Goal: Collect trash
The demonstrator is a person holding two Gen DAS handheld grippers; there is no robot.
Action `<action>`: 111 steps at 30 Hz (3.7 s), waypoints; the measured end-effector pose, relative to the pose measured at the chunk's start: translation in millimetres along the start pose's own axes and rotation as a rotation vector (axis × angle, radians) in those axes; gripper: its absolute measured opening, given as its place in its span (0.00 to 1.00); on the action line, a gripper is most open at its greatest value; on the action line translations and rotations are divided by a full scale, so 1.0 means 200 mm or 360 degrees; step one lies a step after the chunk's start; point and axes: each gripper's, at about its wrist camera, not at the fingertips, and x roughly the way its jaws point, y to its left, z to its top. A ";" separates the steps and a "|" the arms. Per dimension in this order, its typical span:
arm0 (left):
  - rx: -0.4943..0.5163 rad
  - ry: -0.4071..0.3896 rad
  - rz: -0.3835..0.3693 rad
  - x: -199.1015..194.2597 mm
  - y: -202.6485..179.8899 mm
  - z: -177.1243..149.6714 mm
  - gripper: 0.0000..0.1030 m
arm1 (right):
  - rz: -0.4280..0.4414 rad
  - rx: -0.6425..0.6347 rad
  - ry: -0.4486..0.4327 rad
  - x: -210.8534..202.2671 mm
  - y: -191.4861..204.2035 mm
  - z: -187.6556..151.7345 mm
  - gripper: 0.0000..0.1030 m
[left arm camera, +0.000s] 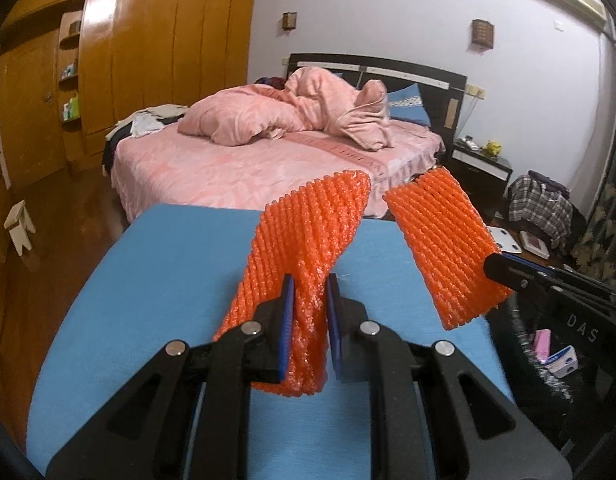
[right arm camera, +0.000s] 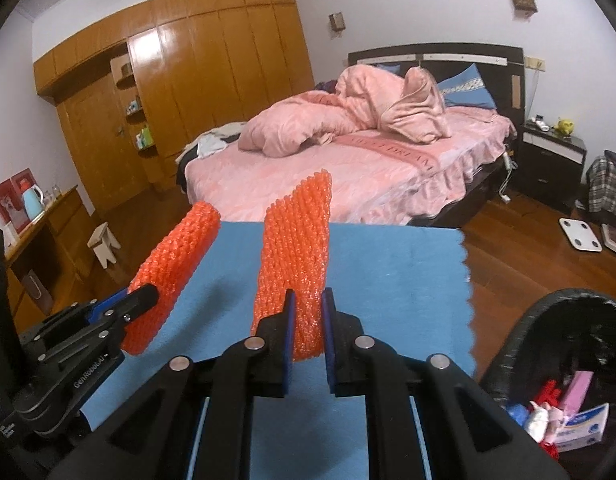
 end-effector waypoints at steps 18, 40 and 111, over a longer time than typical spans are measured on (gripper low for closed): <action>0.0144 -0.0107 -0.0243 -0.19 -0.47 0.01 0.14 | -0.0141 0.0080 -0.0182 -0.46 -0.32 -0.05 0.12; 0.0404 -0.0101 -0.0586 -0.21 -1.12 -0.09 0.14 | -0.0516 0.0239 -0.0293 -0.93 -0.89 -0.22 0.12; 0.0417 -0.0070 -0.0581 -0.34 -1.22 -0.11 0.93 | -0.0598 0.0352 -0.0186 -1.18 -1.07 -0.36 0.94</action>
